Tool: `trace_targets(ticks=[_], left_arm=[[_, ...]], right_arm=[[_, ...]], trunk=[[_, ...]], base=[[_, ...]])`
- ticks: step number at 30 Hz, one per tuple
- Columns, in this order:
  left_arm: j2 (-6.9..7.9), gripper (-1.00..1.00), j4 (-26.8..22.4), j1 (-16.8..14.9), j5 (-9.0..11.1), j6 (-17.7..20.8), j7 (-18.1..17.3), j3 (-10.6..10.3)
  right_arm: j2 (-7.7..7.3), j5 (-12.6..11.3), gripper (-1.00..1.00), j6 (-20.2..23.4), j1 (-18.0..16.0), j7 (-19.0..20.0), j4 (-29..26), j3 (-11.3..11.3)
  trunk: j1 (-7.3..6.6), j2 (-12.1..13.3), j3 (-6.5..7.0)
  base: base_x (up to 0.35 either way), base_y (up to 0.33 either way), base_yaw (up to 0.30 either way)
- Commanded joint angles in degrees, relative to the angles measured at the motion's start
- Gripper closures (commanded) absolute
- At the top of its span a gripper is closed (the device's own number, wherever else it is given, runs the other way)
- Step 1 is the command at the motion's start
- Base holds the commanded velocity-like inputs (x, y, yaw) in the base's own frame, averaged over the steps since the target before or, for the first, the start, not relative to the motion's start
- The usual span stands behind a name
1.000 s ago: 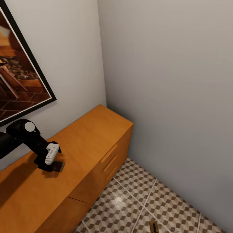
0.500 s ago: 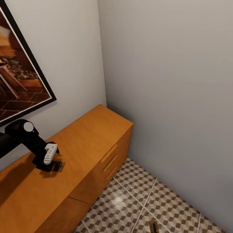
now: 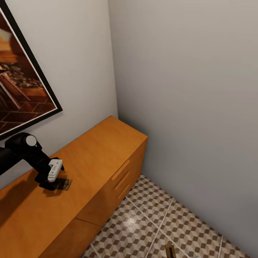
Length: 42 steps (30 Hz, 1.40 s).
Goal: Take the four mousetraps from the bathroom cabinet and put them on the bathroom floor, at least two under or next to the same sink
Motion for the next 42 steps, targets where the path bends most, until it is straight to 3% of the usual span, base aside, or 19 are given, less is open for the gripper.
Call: trace_targets(ticks=[1,16,42], left_arm=[[0.02,-1.00,0.0,-0.1,-0.2,0.6,-0.2,-0.2],[-0.12,-1.00,0.7,-0.1,-0.3,0.6,-0.2,-0.3],[-0.13,-1.00,0.7,-0.1,-0.3,0.6,-0.2,-0.3]], right_arm=[[-0.01,-0.7,1.00,-0.1,0.0,0.3,0.0,0.4],[-0.01,-0.7,1.00,-0.2,0.0,0.6,0.0,0.4],[0.00,-0.7,1.00,-0.2,0.0,0.6,0.0,0.4]], trunk=[[0.03,-0.1,-0.09],[0.03,-0.1,-0.20],[0.03,-0.1,-2.39]], base=[[0.000,0.000,0.000],[0.000,0.000,0.000],[0.000,0.000,0.000]])
